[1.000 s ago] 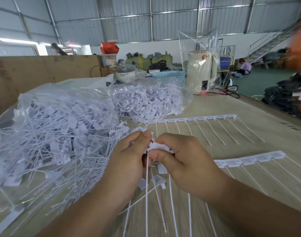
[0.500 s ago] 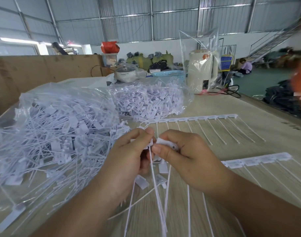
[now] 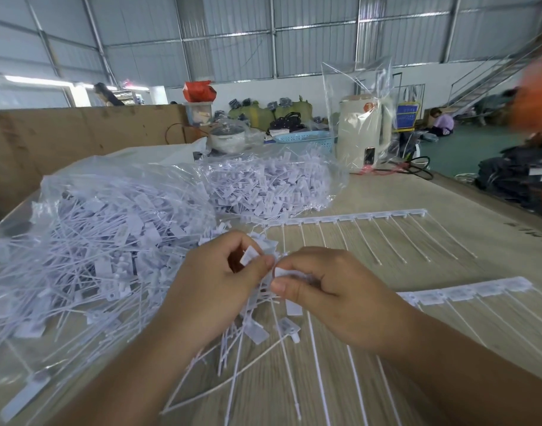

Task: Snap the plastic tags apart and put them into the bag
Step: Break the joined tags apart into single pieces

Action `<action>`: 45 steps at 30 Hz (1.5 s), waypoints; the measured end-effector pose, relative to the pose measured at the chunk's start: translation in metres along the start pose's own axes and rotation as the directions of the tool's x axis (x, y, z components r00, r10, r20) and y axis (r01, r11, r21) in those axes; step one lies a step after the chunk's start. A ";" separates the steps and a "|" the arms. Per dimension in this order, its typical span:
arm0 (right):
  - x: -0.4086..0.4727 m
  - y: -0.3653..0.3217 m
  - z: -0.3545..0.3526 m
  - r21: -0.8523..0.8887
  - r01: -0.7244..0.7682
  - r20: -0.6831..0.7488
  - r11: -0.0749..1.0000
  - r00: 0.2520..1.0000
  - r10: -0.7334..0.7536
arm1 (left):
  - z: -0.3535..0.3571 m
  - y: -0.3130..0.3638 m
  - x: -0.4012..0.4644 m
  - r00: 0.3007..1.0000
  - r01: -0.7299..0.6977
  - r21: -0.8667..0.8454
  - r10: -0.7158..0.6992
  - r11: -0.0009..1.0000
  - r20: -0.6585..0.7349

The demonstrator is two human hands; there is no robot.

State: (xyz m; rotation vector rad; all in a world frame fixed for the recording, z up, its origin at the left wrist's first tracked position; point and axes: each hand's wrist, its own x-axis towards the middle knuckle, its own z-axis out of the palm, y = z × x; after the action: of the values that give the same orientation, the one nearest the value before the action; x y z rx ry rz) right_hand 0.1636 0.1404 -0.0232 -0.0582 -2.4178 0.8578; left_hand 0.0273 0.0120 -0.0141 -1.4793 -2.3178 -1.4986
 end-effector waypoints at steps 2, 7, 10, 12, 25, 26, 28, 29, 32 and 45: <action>0.001 -0.001 -0.002 0.012 -0.011 -0.022 1.000 1.000 0.011 | -0.002 -0.004 0.001 0.997 -0.045 0.154 0.053 0.987 -0.048; -0.002 0.000 -0.001 0.021 -0.085 -0.027 0.996 0.996 0.085 | -0.005 -0.019 0.008 1.000 -0.006 0.366 0.009 0.931 -0.006; -0.003 0.003 0.001 0.024 -0.104 -0.019 0.994 0.994 0.105 | -0.003 -0.018 0.006 1.000 -0.017 0.313 0.016 0.950 0.005; -0.002 0.005 0.001 0.020 -0.103 -0.014 0.994 0.995 0.103 | 0.000 -0.011 0.003 0.996 -0.079 0.229 0.089 0.970 -0.034; -0.001 0.004 0.004 0.042 -0.077 0.046 0.996 0.996 0.076 | 0.009 0.004 -0.008 0.975 -0.025 -0.076 0.041 0.997 0.217; -0.001 0.004 0.004 0.040 -0.062 0.017 0.997 0.998 0.062 | 0.010 0.006 -0.008 0.977 -0.003 -0.108 0.026 0.994 0.211; -0.001 0.004 0.005 0.027 -0.046 -0.055 0.999 0.997 0.048 | 0.011 0.009 -0.008 0.977 0.065 -0.216 -0.018 0.974 0.215; -0.001 0.004 0.006 0.021 -0.045 -0.076 0.999 0.996 0.047 | 0.011 0.010 -0.008 0.975 0.088 -0.261 -0.029 0.961 0.222; 0.000 0.001 0.006 0.032 -0.025 -0.005 0.999 1.000 0.026 | 0.006 0.012 -0.006 0.978 0.063 -0.268 -0.005 0.961 0.209; 0.000 0.003 -0.017 -0.134 -0.100 0.113 0.986 0.987 0.115 | -0.004 0.007 -0.006 0.980 0.030 -0.142 -0.002 0.989 0.197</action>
State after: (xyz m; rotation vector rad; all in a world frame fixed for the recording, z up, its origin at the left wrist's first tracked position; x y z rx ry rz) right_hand 0.1721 0.1526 -0.0137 -0.1929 -2.6010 0.7727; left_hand 0.0336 0.0060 -0.0096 -1.7217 -2.3757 -1.6248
